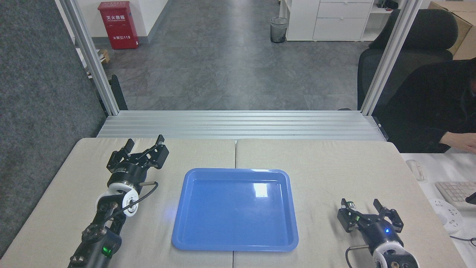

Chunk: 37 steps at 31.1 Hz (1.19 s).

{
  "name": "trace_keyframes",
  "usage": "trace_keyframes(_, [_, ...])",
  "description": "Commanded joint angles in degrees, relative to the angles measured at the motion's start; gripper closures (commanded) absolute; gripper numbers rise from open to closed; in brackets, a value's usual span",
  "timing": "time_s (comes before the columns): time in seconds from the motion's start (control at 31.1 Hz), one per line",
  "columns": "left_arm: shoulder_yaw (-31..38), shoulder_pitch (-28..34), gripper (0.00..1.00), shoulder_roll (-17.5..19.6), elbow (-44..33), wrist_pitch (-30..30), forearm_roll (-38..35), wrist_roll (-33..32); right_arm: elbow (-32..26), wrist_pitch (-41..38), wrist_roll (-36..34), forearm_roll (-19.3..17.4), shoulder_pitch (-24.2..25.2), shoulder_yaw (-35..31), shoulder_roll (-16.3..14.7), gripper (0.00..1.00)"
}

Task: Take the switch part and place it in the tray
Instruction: 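Lower the right gripper onto the green switch part and grasp it, then carry the held switch part over the blue tray and release it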

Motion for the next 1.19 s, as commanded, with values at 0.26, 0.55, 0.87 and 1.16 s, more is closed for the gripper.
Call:
trace_keyframes(0.26, [0.02,0.0,0.0,0.0,0.0,-0.01,0.0,0.04,-0.2,1.18,-0.35,0.2,3.2,0.8,4.77,0.0])
trace_keyframes(0.55, [0.02,0.0,0.0,0.0,0.0,-0.01,0.0,0.04,-0.03,1.62,0.27,0.2,3.9,0.89,4.78,0.74])
trace_keyframes(0.87, [0.02,0.0,0.0,0.0,0.0,-0.01,0.0,0.04,-0.91,2.93,0.8,-0.24,1.8,-0.34,4.95,1.0])
trace_keyframes(1.16, [0.02,0.0,0.0,0.0,0.0,-0.01,0.0,0.04,-8.45,3.9,3.68,-0.06,-10.51,-0.44,5.21,1.0])
